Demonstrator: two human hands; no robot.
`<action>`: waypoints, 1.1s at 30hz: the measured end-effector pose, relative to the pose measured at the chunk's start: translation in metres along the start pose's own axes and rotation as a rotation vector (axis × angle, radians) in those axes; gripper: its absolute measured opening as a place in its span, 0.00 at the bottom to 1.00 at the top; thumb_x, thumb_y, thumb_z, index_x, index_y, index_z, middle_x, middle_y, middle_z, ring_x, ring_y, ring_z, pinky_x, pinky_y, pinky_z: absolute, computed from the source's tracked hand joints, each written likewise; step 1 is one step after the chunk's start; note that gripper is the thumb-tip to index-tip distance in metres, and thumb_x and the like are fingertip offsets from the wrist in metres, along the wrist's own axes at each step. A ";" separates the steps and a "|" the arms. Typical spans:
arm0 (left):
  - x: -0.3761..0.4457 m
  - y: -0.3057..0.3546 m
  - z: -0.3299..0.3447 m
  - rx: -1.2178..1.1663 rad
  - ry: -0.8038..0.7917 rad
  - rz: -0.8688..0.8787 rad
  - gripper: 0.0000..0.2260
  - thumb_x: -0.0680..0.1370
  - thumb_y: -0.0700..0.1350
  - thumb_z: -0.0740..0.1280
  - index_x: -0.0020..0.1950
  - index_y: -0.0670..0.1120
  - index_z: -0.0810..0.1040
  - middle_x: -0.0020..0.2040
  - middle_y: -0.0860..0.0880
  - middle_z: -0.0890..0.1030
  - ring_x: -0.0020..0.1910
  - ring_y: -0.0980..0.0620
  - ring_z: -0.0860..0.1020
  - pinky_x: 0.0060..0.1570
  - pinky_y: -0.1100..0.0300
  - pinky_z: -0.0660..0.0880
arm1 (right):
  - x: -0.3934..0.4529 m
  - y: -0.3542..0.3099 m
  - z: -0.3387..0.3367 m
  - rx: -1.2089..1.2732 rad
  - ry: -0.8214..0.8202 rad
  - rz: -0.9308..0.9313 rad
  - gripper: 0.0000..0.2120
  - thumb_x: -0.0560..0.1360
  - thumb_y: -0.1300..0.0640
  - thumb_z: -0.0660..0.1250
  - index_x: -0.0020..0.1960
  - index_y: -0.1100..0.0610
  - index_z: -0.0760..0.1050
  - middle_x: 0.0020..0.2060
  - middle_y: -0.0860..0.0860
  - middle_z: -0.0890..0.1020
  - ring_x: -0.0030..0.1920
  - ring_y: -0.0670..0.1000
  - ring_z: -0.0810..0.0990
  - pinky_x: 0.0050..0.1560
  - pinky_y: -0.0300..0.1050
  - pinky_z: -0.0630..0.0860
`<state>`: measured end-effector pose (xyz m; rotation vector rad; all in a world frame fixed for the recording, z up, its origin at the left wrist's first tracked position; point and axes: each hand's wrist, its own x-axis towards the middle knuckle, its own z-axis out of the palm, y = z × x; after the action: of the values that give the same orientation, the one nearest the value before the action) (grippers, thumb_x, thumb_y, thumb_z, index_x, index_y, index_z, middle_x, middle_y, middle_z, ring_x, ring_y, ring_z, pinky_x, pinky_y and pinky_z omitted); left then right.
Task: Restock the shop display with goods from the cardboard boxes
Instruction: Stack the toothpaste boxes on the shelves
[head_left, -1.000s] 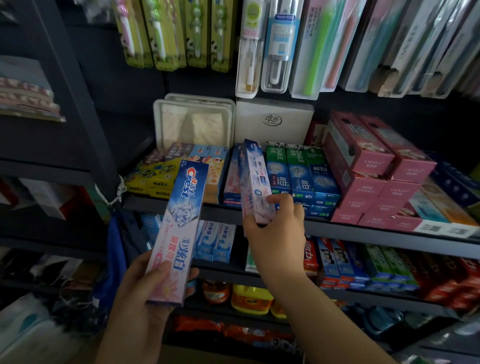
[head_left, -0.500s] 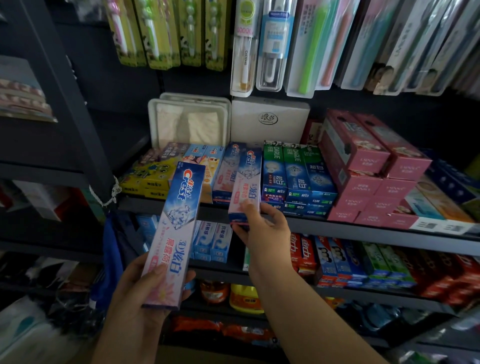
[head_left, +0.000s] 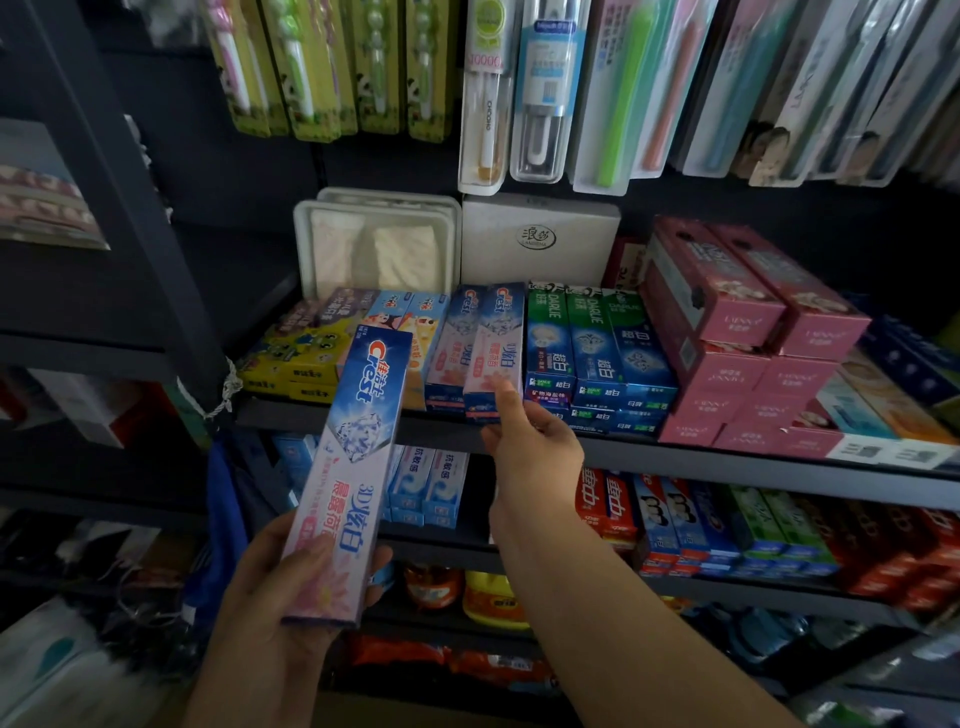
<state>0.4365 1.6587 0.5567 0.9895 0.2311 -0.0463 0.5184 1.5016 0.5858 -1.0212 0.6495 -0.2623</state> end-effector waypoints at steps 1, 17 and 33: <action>0.001 0.001 0.001 0.001 0.003 -0.002 0.15 0.66 0.44 0.71 0.51 0.45 0.78 0.48 0.40 0.82 0.34 0.44 0.84 0.28 0.57 0.80 | 0.001 -0.001 0.000 -0.001 0.009 -0.003 0.20 0.70 0.47 0.75 0.56 0.57 0.77 0.40 0.48 0.84 0.39 0.45 0.82 0.39 0.37 0.76; 0.004 0.000 0.000 0.031 -0.028 0.021 0.37 0.44 0.52 0.82 0.51 0.45 0.79 0.44 0.42 0.84 0.35 0.43 0.84 0.28 0.58 0.79 | -0.008 0.003 -0.002 0.066 0.001 0.008 0.17 0.71 0.50 0.75 0.54 0.58 0.78 0.47 0.52 0.84 0.42 0.45 0.82 0.38 0.35 0.75; 0.006 0.002 -0.004 0.055 -0.044 0.023 0.49 0.30 0.56 0.82 0.51 0.46 0.79 0.42 0.44 0.85 0.36 0.42 0.84 0.28 0.57 0.79 | 0.009 0.015 0.000 -0.009 0.040 0.010 0.21 0.70 0.48 0.75 0.58 0.57 0.77 0.51 0.51 0.82 0.49 0.47 0.81 0.54 0.46 0.79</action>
<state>0.4419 1.6635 0.5552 1.0442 0.1786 -0.0541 0.5235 1.5046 0.5696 -1.0233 0.6927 -0.2715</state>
